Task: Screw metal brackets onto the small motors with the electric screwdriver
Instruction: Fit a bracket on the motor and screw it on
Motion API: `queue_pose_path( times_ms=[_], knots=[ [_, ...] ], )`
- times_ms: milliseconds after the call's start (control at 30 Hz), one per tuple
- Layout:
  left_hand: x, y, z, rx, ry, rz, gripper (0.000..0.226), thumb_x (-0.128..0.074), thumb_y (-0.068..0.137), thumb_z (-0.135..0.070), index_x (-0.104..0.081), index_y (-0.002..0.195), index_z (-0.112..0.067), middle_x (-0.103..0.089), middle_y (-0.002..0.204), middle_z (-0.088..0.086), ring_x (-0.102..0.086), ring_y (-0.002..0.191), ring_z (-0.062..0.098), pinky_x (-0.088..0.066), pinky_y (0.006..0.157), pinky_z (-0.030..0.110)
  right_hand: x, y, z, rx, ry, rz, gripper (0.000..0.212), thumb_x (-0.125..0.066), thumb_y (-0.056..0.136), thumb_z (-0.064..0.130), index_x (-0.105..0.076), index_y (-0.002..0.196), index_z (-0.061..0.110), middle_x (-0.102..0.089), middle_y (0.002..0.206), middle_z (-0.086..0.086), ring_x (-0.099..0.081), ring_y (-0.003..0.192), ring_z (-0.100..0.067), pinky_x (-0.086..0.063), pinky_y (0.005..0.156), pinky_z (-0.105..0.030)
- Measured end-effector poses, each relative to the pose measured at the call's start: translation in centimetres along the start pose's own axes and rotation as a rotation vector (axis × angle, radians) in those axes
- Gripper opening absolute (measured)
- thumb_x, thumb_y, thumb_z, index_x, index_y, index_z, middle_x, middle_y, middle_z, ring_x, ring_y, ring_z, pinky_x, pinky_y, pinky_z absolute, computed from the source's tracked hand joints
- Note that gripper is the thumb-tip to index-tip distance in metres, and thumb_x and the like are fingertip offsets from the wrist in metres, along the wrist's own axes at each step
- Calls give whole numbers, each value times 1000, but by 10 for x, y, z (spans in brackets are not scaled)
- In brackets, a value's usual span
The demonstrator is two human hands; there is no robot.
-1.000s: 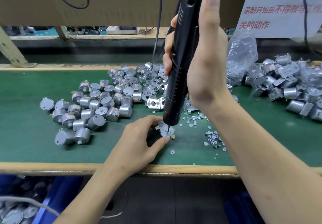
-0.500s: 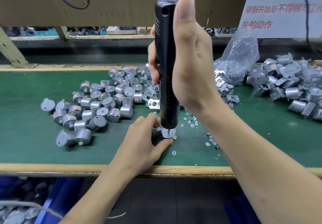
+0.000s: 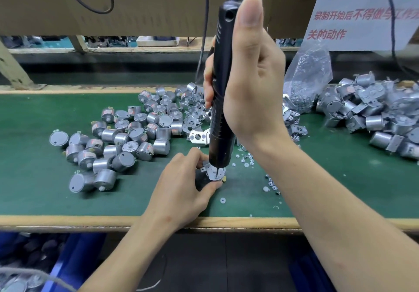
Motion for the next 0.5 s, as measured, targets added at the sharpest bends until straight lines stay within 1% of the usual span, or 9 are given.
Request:
queue_pose_path(
  times_ms=[67, 167, 233, 300, 433, 500],
  knots=[
    [0, 0, 0, 2, -1, 1, 45, -79, 77, -44, -35, 83, -46, -49, 85, -32, -47, 90, -6, -35, 71, 9, 2, 1, 0, -19, -19, -20, 46, -37, 105, 41, -48, 77, 5, -54, 56, -8, -56, 43, -27, -47, 47, -35],
    [-1, 1, 1, 7, -17, 20, 37, -79, 78, -44, -44, 91, -40, -56, 92, -25, -50, 92, 0, -39, 72, 16, 3, 8, 3, -68, 50, 28, 54, -34, 108, 40, -53, 91, -8, -56, 63, -11, -55, 47, -26, -48, 47, -36],
    [-1, 1, 2, 13, -13, 21, 36, -78, 78, -44, -50, 98, -34, -58, 96, -21, -52, 94, 2, -43, 75, 21, 7, 15, 11, -65, 87, 59, 51, -31, 109, 37, -54, 99, -7, -56, 67, -13, -53, 49, -24, -46, 49, -36],
    [-2, 2, 3, 7, -4, 26, 38, -77, 79, -45, -50, 101, -32, -58, 99, -20, -51, 95, 2, -42, 76, 19, 14, 21, 17, -58, 62, 65, 49, -28, 111, 35, -54, 103, -6, -56, 70, -14, -53, 50, -23, -46, 50, -36],
    [-2, 3, 1, -9, -12, 46, 40, -72, 77, -53, -48, 104, -35, -56, 100, -23, -49, 97, -1, -40, 77, 13, 35, 20, 12, -95, -32, 33, 50, -28, 111, 38, -56, 98, -1, -55, 67, -12, -52, 49, -23, -46, 49, -36],
    [0, 3, 0, -15, -13, 26, 39, -64, 80, -58, -51, 106, -32, -54, 97, -25, -50, 95, 0, -40, 78, 15, 47, 15, 6, -106, -65, 18, 57, -28, 110, 41, -57, 95, -6, -56, 66, -12, -52, 48, -24, -46, 50, -39]
  ],
)
Point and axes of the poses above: each hand's wrist, its own y-axis towards the middle knuckle, its own x-axis out of the back of the hand, z = x × y, the point moved 7 cm from there along y, towards the middle knuckle
